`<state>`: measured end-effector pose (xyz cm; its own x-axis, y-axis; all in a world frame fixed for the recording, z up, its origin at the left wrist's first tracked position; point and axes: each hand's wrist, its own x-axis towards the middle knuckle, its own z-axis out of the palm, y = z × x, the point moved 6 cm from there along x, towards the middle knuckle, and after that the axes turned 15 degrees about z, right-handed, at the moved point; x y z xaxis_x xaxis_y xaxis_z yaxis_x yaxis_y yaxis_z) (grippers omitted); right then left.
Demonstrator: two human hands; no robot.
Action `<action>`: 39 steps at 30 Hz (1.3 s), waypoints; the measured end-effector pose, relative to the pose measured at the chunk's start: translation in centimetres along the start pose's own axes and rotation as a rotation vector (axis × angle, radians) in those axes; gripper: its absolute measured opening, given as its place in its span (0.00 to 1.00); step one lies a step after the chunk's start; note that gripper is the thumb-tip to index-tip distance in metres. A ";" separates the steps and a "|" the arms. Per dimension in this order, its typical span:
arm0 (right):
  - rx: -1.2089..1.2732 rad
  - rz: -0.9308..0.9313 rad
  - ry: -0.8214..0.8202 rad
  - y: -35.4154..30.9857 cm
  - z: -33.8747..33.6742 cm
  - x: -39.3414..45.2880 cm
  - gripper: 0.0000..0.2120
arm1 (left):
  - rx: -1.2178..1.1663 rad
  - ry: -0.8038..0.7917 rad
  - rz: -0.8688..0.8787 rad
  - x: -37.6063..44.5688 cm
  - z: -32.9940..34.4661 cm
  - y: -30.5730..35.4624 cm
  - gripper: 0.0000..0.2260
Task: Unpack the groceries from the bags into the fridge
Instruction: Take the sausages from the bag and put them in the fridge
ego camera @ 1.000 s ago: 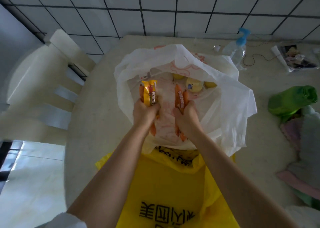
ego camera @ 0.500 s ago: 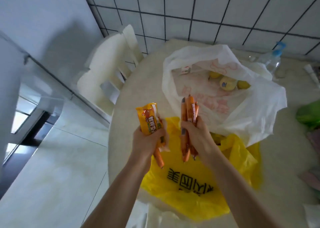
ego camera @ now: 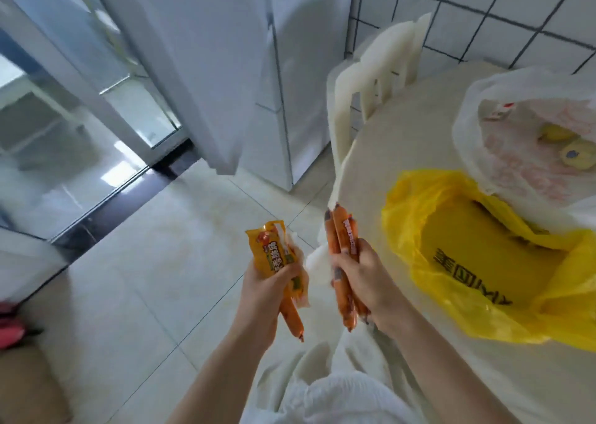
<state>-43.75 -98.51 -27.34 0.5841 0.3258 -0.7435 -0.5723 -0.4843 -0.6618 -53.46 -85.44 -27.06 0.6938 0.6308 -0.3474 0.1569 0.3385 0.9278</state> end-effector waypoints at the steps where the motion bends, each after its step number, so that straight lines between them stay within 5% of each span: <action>1: -0.038 0.008 -0.029 0.3 2.2 -0.4 0.08 | -0.008 0.038 0.002 -0.5 -2.2 0.1 0.10; 9: -0.263 -0.010 -0.198 0.0 16.4 -2.4 0.04 | -0.100 0.306 0.017 -2.5 -17.0 0.0 0.22; 14: -0.380 -0.021 -0.287 -2.0 22.2 -2.3 0.04 | -0.205 0.330 0.004 -1.5 -22.4 1.0 0.25; 22: -0.393 -0.051 -0.305 -9.0 30.7 3.1 0.05 | -0.240 0.347 0.021 5.8 -28.1 5.6 0.12; 39: -0.259 -0.050 -0.210 -27.4 42.4 15.0 0.04 | -0.081 0.311 0.029 28.2 -37.2 17.8 0.12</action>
<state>-43.67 -45.95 -24.41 0.4611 0.5012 -0.7323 -0.3652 -0.6449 -0.6713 -57.26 -35.67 -25.39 0.4475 0.8199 -0.3571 0.0753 0.3634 0.9286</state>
